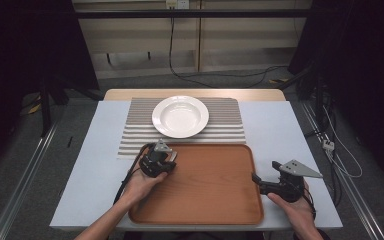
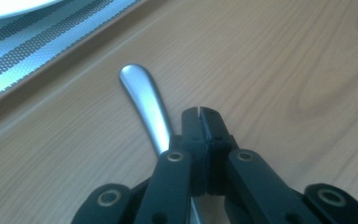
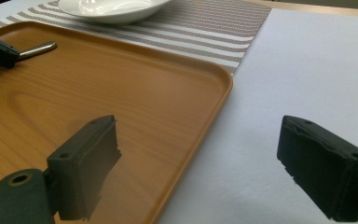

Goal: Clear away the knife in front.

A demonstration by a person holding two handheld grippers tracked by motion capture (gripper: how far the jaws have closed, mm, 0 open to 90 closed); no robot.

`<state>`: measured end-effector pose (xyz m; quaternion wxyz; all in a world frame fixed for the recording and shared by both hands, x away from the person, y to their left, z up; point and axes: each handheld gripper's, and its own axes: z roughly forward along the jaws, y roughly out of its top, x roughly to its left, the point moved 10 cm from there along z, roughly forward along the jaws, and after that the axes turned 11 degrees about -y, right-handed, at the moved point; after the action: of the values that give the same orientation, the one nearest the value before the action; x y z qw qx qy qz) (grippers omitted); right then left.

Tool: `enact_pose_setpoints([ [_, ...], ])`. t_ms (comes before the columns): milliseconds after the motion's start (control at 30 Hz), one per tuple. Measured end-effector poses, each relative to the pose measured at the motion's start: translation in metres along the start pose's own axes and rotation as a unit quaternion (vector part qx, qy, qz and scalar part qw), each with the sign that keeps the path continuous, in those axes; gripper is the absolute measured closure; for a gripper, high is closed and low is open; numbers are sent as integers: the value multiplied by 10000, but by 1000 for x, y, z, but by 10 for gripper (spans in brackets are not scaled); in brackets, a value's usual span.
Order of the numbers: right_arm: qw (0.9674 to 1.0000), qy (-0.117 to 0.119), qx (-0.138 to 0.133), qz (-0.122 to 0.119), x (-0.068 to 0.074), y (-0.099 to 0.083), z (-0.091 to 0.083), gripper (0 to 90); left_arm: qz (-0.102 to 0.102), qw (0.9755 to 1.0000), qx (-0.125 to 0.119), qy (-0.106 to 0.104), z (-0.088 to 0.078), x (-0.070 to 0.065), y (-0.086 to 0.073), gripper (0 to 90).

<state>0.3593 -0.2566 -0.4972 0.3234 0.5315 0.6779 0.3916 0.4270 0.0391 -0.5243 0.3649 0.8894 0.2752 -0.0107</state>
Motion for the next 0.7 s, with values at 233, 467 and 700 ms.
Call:
enact_pose_setpoints([
  [233, 10000, 10, 0, -4, 0, 0, 0, 122, 88, 9998, 55, 151, -4, 4, -2, 891],
  [467, 10000, 10, 5, -3, 0, 0, 1, 122, 30, 9997, 46, 218, -8, 8, -5, 889],
  [700, 10000, 10, 11, -10, 1, 0, 1, 122, -24, 9997, 52, 246, -13, 7, -11, 889],
])
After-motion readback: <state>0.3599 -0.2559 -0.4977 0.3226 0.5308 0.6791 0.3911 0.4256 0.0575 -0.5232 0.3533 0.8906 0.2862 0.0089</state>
